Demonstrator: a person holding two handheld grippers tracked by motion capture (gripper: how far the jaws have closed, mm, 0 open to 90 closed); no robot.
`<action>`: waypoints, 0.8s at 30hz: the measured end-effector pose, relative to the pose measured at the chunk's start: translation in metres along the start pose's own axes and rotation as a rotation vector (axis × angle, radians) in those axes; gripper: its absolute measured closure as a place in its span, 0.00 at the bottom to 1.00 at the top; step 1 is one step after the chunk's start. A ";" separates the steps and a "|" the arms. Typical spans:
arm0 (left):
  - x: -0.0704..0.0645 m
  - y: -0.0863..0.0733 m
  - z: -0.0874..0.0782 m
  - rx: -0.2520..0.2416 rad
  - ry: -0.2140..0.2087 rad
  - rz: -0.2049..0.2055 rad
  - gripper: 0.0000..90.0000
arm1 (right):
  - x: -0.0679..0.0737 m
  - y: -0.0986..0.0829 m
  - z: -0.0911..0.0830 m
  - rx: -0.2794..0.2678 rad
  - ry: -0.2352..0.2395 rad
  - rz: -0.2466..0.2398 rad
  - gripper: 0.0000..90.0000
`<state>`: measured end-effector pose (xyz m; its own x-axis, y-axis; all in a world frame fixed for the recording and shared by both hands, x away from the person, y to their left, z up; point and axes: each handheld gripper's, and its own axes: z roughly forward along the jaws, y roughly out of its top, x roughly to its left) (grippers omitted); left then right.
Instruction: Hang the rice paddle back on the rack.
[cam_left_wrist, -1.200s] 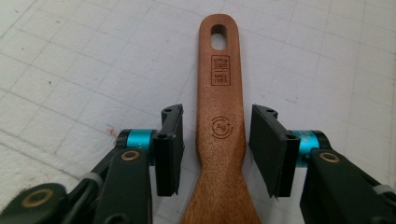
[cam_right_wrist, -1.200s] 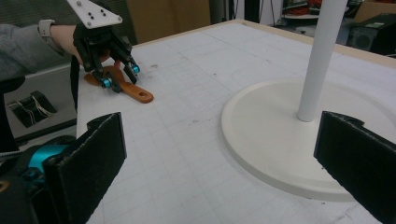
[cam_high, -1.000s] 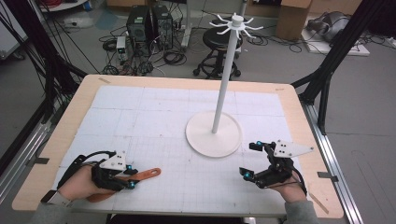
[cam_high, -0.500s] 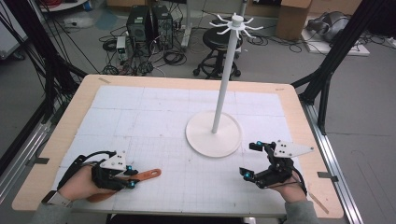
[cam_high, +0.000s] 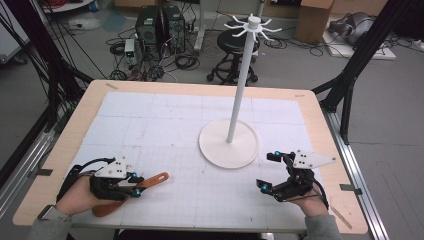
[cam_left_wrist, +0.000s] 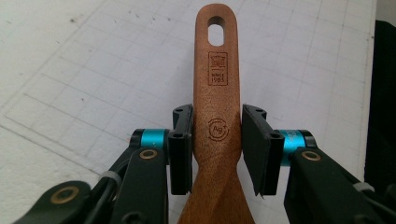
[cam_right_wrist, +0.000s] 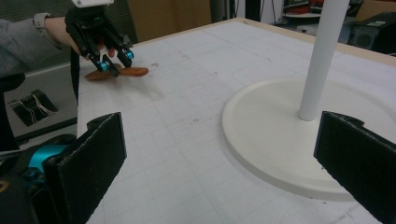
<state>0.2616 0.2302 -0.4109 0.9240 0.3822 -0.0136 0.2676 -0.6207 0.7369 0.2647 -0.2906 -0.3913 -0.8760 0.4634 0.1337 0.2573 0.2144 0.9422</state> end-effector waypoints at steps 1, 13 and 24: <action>0.000 0.001 -0.001 -0.008 0.001 0.003 0.72 | 0.000 0.000 0.000 -0.002 -0.002 -0.003 0.01; -0.005 0.013 -0.026 -0.061 0.054 0.042 0.72 | -0.001 0.000 0.000 -0.001 -0.002 0.001 0.01; -0.012 0.027 -0.041 -0.127 0.106 0.048 0.72 | -0.001 0.000 0.000 -0.005 -0.003 -0.001 0.01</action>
<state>0.2465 0.2374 -0.3631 0.8991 0.4285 0.0897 0.1812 -0.5509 0.8147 0.2654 -0.2912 -0.3913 -0.8751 0.4656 0.1323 0.2545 0.2102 0.9439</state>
